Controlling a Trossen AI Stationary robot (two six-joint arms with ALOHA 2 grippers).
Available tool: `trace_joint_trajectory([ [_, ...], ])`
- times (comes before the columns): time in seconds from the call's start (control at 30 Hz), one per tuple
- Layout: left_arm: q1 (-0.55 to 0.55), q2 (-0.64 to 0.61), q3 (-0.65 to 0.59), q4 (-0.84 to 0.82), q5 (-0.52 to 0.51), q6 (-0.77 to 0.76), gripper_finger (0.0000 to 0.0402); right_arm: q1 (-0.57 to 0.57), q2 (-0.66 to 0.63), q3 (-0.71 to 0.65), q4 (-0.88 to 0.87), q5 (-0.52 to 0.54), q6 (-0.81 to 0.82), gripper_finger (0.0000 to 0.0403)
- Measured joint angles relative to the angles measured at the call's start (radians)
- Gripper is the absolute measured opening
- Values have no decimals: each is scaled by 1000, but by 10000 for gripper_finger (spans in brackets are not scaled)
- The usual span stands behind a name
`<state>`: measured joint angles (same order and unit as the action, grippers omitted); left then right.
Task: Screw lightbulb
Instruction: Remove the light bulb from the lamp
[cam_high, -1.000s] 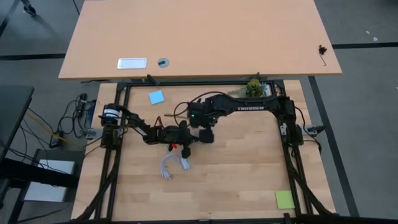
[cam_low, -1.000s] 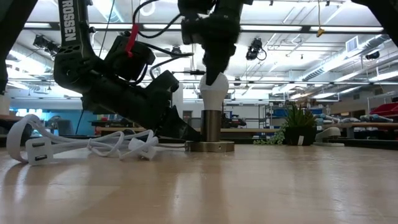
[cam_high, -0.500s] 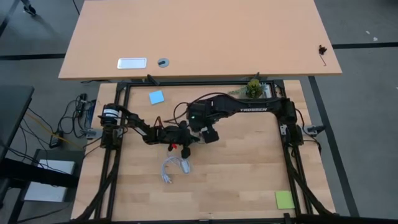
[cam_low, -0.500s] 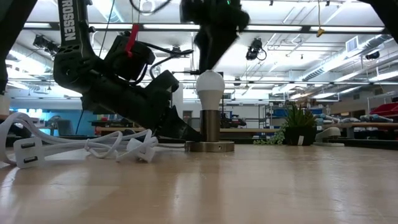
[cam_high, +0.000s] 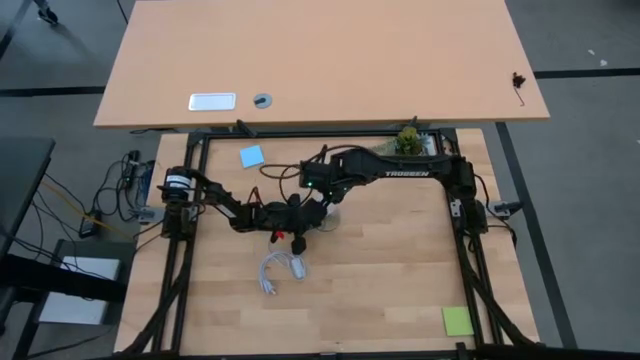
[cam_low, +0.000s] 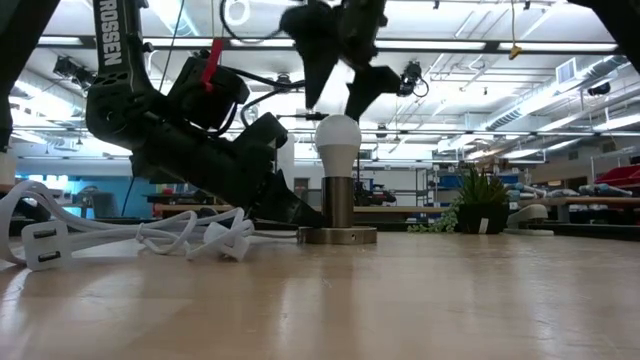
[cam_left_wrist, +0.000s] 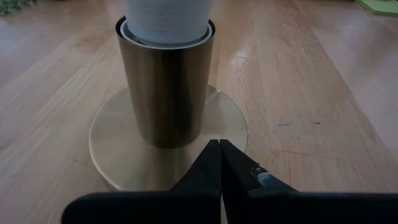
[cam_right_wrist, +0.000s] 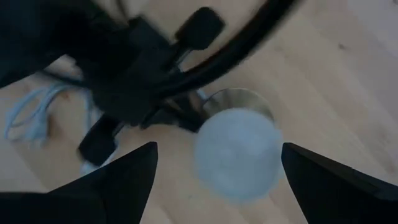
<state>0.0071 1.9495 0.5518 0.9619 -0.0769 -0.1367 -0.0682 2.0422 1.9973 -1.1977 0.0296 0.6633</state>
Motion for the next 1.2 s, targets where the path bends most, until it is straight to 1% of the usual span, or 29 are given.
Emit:
trace_joint_trajectory([
  [0.2,0,0,0,0,0,-1,0,-26,0,-68,17,4,63,348],
  [0.33,0,0,0,0,0,-2,0,-38,0,-100,32,-2,65,348],
  [0.5,0,0,0,0,0,-2,0,-37,0,-114,44,-8,-22,343],
  [0.63,0,0,0,0,0,-2,0,-38,0,-114,48,-10,-131,318],
  [0.77,1,0,1,0,0,-2,0,-38,0,-114,48,-18,-298,285],
  [0.87,1,0,1,0,0,-2,0,-37,0,-114,51,-23,-508,272],
  [1.0,2,0,1,0,-2,-2,0,-24,0,-114,57,-23,-893,275],
  [1.07,1,0,1,0,0,-2,0,-17,0,-114,57,-21,-1057,282],
  [1.13,1,0,0,0,1,-2,0,-6,0,-114,57,-9,-1161,287],
  [1.2,0,0,0,0,1,-2,0,4,0,-113,60,14,-1190,292],
])
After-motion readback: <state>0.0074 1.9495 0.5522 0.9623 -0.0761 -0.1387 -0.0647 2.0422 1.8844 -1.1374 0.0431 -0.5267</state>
